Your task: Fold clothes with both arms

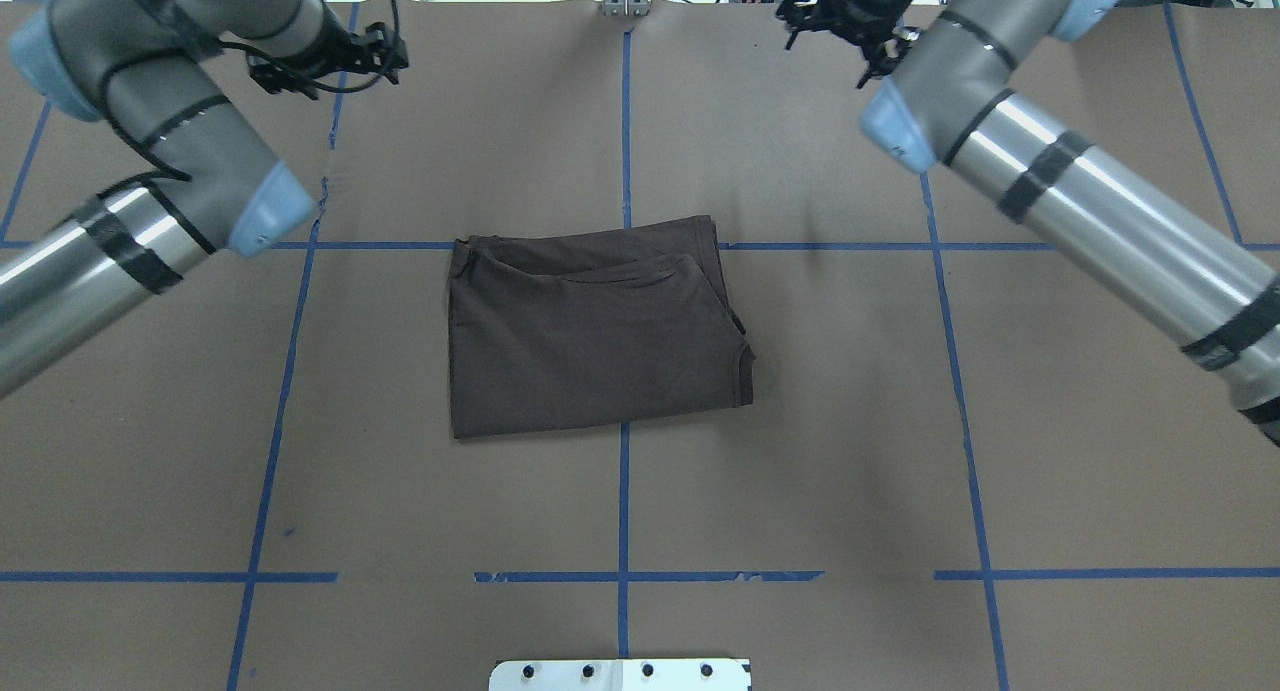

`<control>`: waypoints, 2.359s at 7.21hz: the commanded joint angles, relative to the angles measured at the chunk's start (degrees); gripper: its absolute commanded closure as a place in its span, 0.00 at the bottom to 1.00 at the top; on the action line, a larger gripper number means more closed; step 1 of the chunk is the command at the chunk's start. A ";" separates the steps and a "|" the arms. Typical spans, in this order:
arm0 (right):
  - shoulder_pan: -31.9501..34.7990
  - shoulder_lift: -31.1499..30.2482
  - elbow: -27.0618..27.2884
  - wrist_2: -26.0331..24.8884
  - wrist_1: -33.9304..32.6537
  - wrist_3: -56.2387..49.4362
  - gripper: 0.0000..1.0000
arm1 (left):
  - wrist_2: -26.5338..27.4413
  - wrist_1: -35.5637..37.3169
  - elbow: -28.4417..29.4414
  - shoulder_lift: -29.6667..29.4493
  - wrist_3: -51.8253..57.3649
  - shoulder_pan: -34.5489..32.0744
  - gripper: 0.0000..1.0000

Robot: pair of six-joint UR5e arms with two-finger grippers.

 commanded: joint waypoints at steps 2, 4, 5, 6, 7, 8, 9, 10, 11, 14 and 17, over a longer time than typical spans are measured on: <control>15.19 -20.52 8.58 4.44 -4.83 -42.05 0.00 | -13.46 0.20 -7.61 17.02 36.84 -19.00 0.00; 25.99 -30.20 8.93 10.03 -6.74 -67.39 0.00 | -14.38 0.20 -8.40 25.73 57.87 -28.07 0.00; 28.74 -34.51 11.54 11.45 -9.19 -76.39 0.00 | -14.47 0.55 -9.45 29.34 67.81 -30.98 0.00; 31.82 -40.38 19.05 11.56 -15.57 -79.96 0.00 | -16.21 3.78 -11.72 31.90 72.00 -33.01 0.00; 32.37 -46.71 28.70 10.60 -20.16 -80.08 0.00 | -18.58 3.46 -16.36 37.41 71.52 -33.03 0.00; 32.38 -48.34 32.71 11.11 -20.03 -79.21 0.00 | -15.55 1.89 -16.05 38.07 70.65 -32.69 0.00; 32.38 -48.53 33.01 11.20 -19.07 -79.81 0.00 | -14.05 1.53 -13.53 40.08 70.64 -32.60 0.00; 32.38 -48.79 32.75 11.21 -19.06 -79.90 0.00 | -14.47 2.39 -9.24 39.23 69.77 -32.51 0.00; 32.38 -48.97 32.23 11.29 -19.15 -79.64 0.00 | -16.12 8.15 -9.98 39.31 69.32 -32.59 0.00; 32.38 -49.15 26.69 14.36 -19.59 -78.76 0.00 | -20.27 22.93 -20.24 40.01 69.32 -32.60 0.00; 32.38 -49.58 27.38 14.28 -19.68 -78.50 0.00 | -20.53 23.58 -20.80 40.10 69.49 -32.68 0.00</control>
